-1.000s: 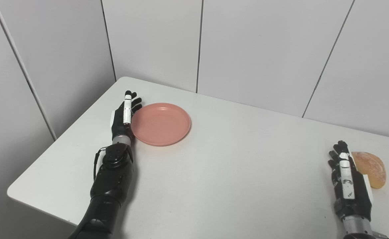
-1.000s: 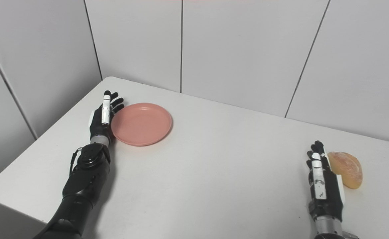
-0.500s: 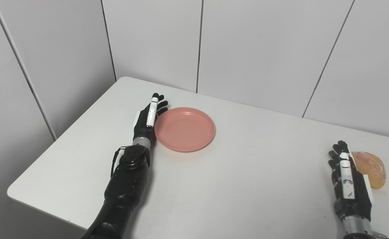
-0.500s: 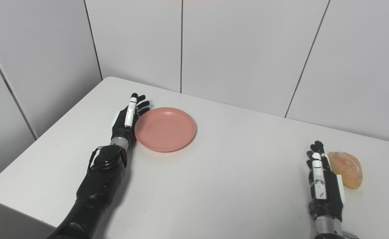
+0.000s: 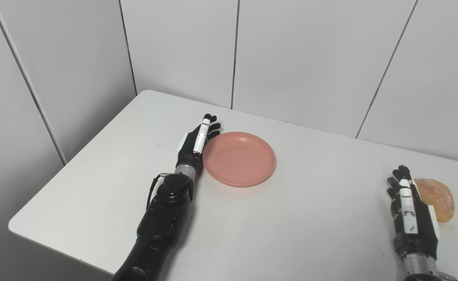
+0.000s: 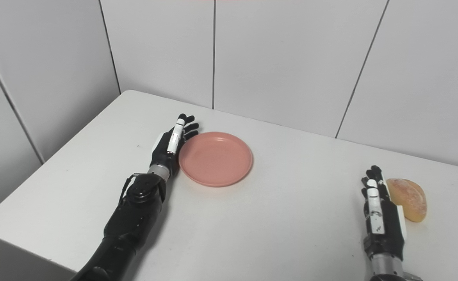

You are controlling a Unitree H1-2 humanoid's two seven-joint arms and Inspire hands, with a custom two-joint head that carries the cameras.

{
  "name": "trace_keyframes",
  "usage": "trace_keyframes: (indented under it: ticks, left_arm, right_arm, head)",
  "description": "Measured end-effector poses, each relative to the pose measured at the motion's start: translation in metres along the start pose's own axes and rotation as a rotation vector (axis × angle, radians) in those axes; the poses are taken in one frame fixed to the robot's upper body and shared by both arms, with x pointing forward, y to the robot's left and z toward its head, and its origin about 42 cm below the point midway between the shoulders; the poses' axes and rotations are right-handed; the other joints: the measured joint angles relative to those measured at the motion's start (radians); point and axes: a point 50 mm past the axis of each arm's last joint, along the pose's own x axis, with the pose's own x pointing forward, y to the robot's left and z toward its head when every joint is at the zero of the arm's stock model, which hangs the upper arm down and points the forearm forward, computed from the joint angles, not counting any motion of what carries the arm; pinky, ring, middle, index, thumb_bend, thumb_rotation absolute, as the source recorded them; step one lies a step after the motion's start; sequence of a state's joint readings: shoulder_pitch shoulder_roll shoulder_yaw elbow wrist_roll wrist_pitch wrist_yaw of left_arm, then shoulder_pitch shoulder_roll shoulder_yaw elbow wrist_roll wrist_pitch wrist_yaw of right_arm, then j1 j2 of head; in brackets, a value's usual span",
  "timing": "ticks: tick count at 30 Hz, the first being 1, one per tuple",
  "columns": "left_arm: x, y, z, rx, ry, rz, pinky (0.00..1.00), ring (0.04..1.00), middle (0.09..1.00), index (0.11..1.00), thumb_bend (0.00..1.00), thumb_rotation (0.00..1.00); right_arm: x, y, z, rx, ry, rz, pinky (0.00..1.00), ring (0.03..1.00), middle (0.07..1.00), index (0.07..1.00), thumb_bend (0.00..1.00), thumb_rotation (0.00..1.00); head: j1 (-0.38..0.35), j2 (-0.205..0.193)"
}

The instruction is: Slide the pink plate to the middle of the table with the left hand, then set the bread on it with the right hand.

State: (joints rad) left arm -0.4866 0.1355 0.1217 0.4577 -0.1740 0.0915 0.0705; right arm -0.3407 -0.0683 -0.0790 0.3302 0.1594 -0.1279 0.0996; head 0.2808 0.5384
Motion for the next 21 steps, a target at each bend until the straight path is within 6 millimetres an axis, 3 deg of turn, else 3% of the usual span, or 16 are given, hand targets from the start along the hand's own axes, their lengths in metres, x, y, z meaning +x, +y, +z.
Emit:
trace_keyframes:
  ticks: [8, 21]
  left_arm:
    - [-0.002, -0.021, -0.002, 0.088, 0.002, -0.056, 0.87, 0.883, 0.867, 0.856, 0.53, 1.0]
    - [-0.017, -0.055, -0.01, 0.132, -0.022, -0.167, 0.85, 0.862, 0.859, 0.851, 0.52, 1.0]
  right_arm:
    - [-0.001, 0.002, 0.0, -0.015, 0.004, 0.002, 1.0, 0.959, 0.969, 0.967, 0.54, 0.84]
    - [-0.007, 0.022, -0.002, 0.006, 0.017, -0.021, 0.97, 0.939, 0.955, 0.968, 0.51, 0.85]
  head:
    - [-0.042, 0.018]
    - [-0.238, 0.06]
